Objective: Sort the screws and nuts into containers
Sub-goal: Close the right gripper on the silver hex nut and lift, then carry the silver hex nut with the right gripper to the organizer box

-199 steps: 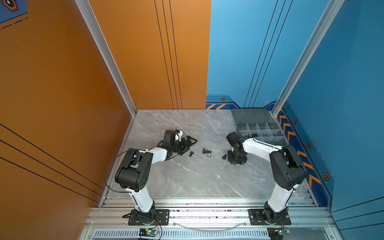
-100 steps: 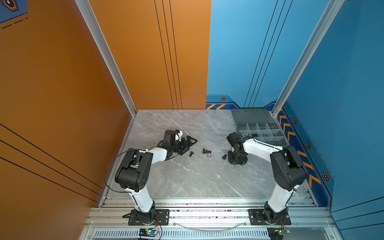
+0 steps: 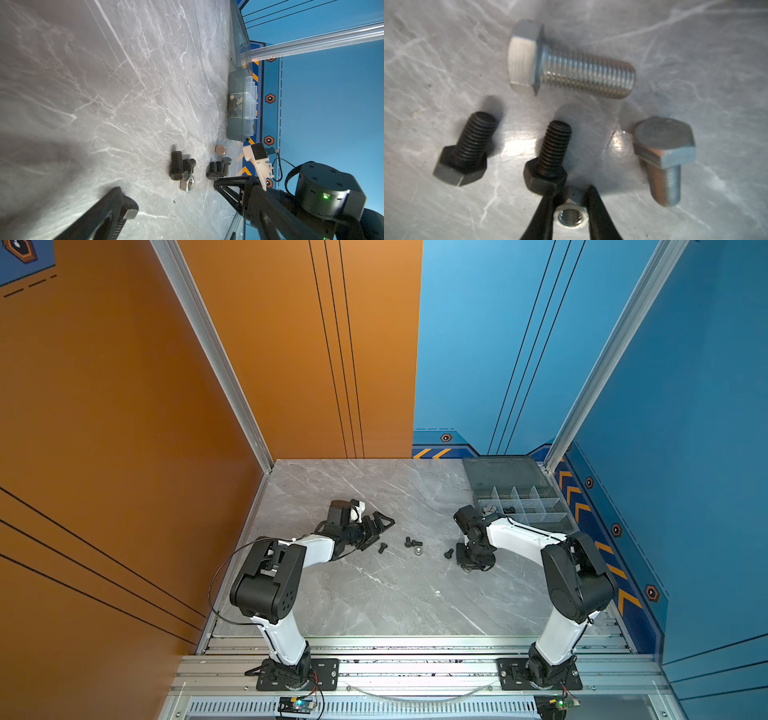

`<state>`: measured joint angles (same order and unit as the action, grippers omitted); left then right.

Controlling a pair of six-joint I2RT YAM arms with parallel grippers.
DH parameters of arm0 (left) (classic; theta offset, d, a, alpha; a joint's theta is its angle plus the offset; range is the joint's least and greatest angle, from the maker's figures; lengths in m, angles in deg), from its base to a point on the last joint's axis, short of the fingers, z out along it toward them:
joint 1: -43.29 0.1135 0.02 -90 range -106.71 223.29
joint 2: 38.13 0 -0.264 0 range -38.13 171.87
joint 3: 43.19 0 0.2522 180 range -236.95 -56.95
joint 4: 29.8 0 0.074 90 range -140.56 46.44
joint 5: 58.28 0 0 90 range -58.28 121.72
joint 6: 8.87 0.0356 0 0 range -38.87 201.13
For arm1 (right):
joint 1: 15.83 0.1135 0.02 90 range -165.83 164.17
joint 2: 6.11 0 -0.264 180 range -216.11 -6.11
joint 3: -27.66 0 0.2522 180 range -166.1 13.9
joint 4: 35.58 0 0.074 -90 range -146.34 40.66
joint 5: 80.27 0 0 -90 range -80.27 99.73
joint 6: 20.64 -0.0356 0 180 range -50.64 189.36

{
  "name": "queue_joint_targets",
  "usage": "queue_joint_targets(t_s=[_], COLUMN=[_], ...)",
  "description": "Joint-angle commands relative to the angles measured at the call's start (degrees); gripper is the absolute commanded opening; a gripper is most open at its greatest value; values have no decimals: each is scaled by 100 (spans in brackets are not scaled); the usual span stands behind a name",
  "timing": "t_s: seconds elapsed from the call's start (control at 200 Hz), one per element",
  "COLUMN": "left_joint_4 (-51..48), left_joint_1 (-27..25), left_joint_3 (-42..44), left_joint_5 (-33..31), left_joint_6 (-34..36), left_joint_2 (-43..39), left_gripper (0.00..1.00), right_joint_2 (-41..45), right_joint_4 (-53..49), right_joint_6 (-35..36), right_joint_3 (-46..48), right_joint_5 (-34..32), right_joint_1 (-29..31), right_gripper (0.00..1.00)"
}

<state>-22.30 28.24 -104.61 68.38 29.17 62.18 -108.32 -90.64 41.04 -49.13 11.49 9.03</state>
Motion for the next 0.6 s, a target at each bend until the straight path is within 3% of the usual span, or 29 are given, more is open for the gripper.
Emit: queue_joint_targets(t_s=[0.0,0.175,0.34,0.596], left_joint_4=[9,9,9,6], left_joint_1=[20,23,23,20], left_joint_3=[-90,-86,-77,-63], left_joint_5=[87,79,80,82], left_joint_6=[37,37,37,46], left_joint_2=[109,112,111,76], left_gripper=[98,98,98,98], right_joint_2=[47,70,143,661], right_joint_4=[-285,-272,-212,-178], right_joint_6=[58,54,54,390], right_joint_3=[212,245,222,-248], right_joint_5=[26,7,39,887], right_joint_1=[36,36,2,-546], right_gripper=[22,17,0,0])
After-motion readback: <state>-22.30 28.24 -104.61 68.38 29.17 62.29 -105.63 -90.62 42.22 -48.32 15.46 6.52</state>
